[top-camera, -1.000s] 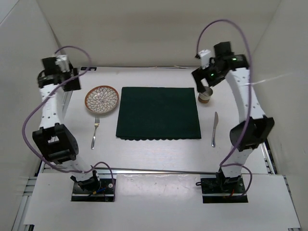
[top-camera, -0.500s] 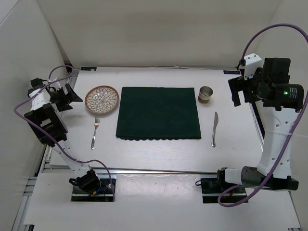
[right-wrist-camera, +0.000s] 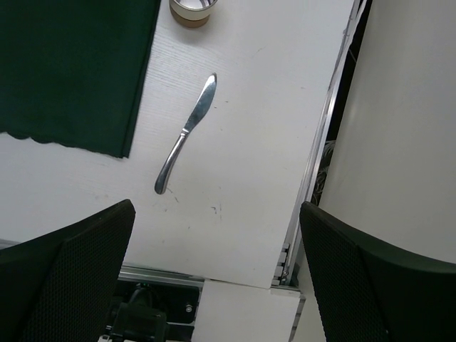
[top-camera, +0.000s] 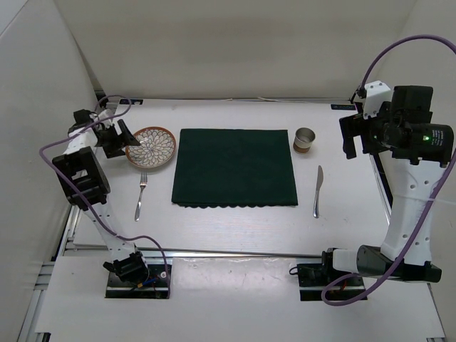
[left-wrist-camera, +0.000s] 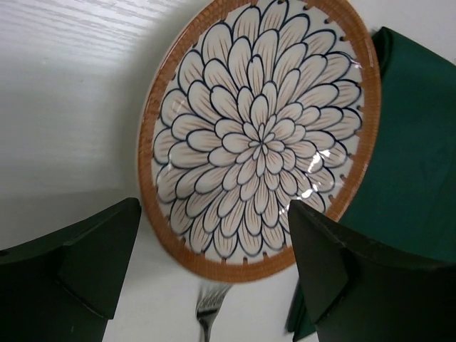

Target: Set the dinner table for one person

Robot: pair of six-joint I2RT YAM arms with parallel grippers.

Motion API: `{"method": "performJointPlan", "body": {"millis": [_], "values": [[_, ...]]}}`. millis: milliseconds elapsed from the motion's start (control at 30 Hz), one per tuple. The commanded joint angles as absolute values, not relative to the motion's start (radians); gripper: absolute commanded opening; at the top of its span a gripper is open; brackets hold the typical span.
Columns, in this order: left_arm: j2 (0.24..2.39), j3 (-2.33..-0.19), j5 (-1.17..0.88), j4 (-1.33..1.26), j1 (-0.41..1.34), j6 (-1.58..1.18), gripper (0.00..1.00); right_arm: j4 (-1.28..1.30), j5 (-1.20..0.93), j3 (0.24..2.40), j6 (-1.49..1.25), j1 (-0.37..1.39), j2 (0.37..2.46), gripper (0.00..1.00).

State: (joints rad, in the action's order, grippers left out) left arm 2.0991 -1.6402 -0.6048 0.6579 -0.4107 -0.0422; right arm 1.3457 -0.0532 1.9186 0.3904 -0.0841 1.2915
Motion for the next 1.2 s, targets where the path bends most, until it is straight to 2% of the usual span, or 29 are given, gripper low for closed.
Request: {"method": "performJointPlan", "body": {"millis": [0,167,533,600,667,700,733,800,1000,1167], "values": [[2.109,-1.62,-0.483,0.572,-0.371,-0.127,0.95,1.423,-0.054,1.971,0.367,-0.087,1.278,1.0],[2.137,-1.629,-0.407,0.543,-0.35,-0.172,0.92,1.451,-0.044,2.01,0.367,-0.087,1.278,1.0],[2.134,-1.62,-0.387,0.543,-0.377,-0.182,0.91,1.44,-0.017,1.982,0.348,-0.097,1.247,1.0],[2.169,-1.631,-0.387,0.543,-0.377,-0.196,0.83,1.44,-0.017,1.982,0.348,-0.097,1.247,1.0],[2.178,-1.631,-0.387,0.543,-0.368,-0.209,0.66,1.44,-0.017,1.993,0.348,-0.097,1.247,1.0],[2.193,-1.64,-0.376,0.543,-0.358,-0.209,0.55,1.45,-0.017,1.993,0.348,-0.097,1.247,1.0],[2.204,-1.64,-0.376,0.543,-0.357,-0.209,0.32,1.45,-0.017,2.008,0.348,-0.097,1.247,1.0],[2.215,-1.649,-0.376,0.543,-0.348,-0.209,0.12,1.45,-0.017,2.017,0.348,-0.097,1.247,1.0],[2.224,-1.646,-0.365,0.543,-0.348,-0.227,0.1,1.45,-0.006,2.026,0.348,-0.097,1.247,1.0],[2.12,-1.595,-0.512,0.543,-0.403,-0.27,0.1,1.45,0.005,2.0,0.348,-0.097,1.235,1.0]]}}
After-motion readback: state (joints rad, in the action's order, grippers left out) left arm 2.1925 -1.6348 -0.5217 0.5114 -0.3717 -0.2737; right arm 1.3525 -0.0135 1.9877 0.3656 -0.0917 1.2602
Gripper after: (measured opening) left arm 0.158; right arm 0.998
